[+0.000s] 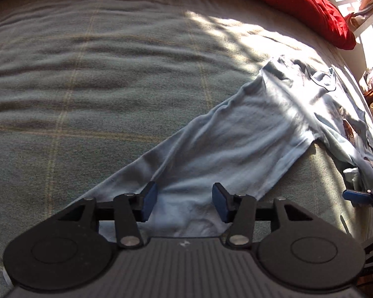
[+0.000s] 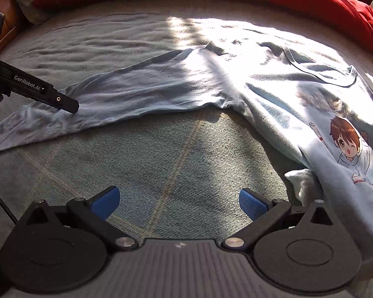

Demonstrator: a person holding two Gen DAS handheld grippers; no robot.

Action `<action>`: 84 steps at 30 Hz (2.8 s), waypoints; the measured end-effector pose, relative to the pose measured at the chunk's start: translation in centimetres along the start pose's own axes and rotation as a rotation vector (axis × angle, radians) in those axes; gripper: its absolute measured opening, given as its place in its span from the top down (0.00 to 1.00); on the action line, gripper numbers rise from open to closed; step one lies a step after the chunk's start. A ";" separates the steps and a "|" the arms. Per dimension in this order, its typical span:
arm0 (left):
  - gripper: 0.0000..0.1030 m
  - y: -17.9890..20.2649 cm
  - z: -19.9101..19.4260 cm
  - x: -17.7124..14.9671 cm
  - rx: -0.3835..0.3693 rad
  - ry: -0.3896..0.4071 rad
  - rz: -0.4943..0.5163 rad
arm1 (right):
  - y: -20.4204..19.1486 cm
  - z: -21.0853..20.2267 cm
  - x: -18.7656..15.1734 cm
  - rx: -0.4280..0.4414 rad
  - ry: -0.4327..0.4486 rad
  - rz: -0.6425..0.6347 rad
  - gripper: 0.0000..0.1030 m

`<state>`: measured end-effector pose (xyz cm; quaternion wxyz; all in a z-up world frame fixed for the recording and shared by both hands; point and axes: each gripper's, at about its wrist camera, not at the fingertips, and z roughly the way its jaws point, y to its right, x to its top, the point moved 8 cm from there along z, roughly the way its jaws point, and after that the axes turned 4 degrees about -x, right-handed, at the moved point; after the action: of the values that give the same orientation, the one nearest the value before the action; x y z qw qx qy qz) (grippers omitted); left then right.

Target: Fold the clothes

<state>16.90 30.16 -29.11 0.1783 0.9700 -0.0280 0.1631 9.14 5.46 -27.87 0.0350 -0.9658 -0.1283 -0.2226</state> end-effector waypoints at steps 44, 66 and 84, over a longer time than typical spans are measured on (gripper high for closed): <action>0.41 19.9 -0.1 -1.1 0.101 0.103 0.164 | 7.8 -5.4 -6.9 0.152 -0.022 -0.165 0.00; 0.46 28.7 11.3 14.9 -0.031 0.144 0.069 | 36.1 -6.0 -7.3 -0.036 -0.002 0.099 0.00; 0.40 27.8 16.4 23.9 -0.220 0.095 0.098 | 36.6 -4.4 0.8 -0.168 0.043 0.149 0.00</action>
<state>41.41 -1.55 -26.46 0.2765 0.9332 -0.0847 0.2135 17.62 -30.25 -23.96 -0.0268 -0.9671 -0.0362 -0.2503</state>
